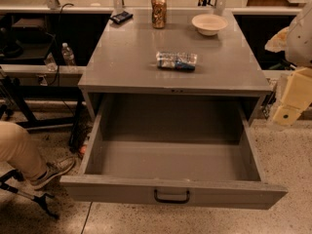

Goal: Close top drawer

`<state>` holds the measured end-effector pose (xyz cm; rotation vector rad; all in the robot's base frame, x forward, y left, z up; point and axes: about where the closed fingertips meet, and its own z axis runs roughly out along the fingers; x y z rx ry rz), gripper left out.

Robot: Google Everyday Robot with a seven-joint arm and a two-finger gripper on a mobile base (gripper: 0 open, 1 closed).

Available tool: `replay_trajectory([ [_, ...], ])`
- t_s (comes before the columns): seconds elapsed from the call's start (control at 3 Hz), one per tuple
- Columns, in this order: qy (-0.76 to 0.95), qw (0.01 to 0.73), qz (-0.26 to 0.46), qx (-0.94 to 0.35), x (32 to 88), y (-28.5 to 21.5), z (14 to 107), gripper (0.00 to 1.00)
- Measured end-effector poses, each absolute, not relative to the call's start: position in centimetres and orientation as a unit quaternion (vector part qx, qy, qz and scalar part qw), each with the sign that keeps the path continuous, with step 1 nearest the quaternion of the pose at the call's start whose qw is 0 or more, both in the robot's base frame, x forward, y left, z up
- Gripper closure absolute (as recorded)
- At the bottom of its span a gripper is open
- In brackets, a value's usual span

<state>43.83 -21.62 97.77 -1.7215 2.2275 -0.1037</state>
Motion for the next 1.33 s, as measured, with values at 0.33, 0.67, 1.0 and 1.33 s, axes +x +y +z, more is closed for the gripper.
replay_trajectory([
  [0.33,0.780,0.162,-0.036,-0.603,43.8,-21.6,97.8,0.00],
  [0.67,0.798,0.147,-0.023,-0.584,43.1,-22.4,96.2,0.00],
  [1.0,0.824,0.122,-0.008,-0.553,41.8,-23.5,93.9,0.00],
  [1.33,0.848,0.089,0.005,-0.522,40.3,-24.3,91.6,0.00],
])
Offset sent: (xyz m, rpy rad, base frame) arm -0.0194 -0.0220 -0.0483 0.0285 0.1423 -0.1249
